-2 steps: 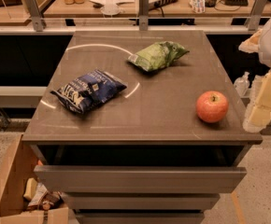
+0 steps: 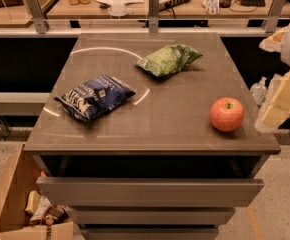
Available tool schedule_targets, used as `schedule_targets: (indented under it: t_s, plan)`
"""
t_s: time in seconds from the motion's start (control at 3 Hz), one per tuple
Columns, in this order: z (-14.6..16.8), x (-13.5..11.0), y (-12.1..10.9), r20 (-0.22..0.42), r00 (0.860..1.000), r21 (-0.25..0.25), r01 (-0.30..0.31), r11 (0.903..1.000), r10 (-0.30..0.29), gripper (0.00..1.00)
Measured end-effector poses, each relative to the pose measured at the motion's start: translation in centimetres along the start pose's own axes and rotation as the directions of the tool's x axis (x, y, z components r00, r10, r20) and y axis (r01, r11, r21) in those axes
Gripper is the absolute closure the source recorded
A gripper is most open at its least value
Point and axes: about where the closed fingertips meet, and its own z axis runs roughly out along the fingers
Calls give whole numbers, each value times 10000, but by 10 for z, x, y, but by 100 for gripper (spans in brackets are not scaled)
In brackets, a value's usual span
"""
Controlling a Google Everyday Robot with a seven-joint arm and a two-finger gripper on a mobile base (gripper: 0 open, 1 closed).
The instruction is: Pick green jalapeno chip bag
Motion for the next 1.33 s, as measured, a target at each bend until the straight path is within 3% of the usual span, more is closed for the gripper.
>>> schedule_targets:
  t_s: [0.33, 0.67, 1.0, 1.33]
  plan:
    - [1, 5, -44, 1811, 9751, 823, -1449, 9860, 1282, 0]
    - [17, 10, -100, 3598, 8996, 1233, -3089, 9431, 2476, 0]
    - [49, -4, -158, 4817, 8381, 1570, -3701, 9156, 2562, 0]
    - [49, -4, -158, 4812, 8384, 1565, -3694, 9160, 2559, 0]
